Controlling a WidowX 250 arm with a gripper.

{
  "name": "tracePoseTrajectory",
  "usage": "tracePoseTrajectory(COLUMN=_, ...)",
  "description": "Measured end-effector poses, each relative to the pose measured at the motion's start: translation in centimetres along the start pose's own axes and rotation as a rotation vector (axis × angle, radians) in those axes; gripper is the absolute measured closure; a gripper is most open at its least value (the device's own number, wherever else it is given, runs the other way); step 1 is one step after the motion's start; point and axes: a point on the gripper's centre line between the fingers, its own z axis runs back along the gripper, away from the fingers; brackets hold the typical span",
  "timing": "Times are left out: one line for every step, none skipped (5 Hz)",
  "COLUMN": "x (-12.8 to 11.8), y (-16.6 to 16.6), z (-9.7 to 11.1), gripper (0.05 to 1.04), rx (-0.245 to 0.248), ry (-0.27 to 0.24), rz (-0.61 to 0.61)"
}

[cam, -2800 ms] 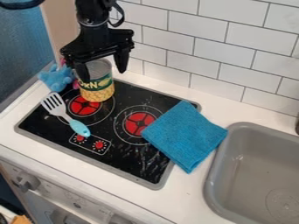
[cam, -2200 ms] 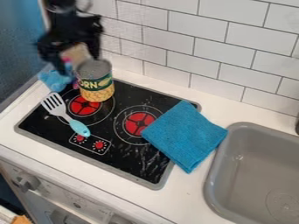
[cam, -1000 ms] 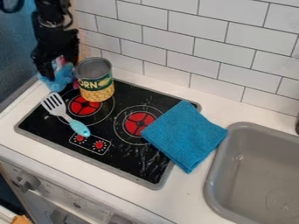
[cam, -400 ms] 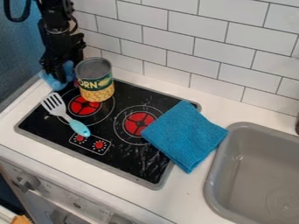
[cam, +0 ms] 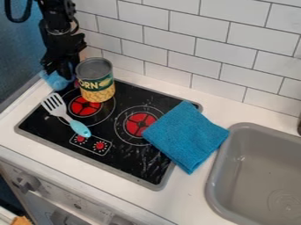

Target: Placed the blue stuffed toy in the middle part of the stove

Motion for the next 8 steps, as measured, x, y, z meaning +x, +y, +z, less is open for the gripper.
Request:
tracePoseTrajectory(x=-0.1, y=0.4, z=0.4, gripper=0.88, rx=0.003, ry=-0.01, rz=-0.002)
tracePoseTrajectory(x=0.7, y=0.7, z=2.8, gripper=0.889, rx=0.0, ry=-0.076, rz=-0.031)
tracePoseTrajectory(x=1.5, y=1.2, z=5.6, gripper=0.89, rx=-0.008, ry=-0.138, rz=-0.048)
tracePoseTrajectory(x=1.5, y=1.9, z=9.6, gripper=0.89, rx=-0.077, ry=-0.181, rz=-0.045)
tracePoseTrajectory(x=-1.0, y=2.4, z=12.6, gripper=0.891, rx=-0.141, ry=-0.141, rz=-0.075)
tracePoseTrajectory(x=-6.0, y=2.8, z=15.3, gripper=0.891, rx=-0.172, ry=-0.105, rz=-0.132)
tracePoseTrajectory(x=-10.3, y=3.8, z=15.8, gripper=0.891, rx=-0.202, ry=-0.035, rz=-0.075)
tracePoseTrajectory(x=-14.5, y=3.6, z=14.9, gripper=0.891, rx=-0.154, ry=0.011, rz=-0.096)
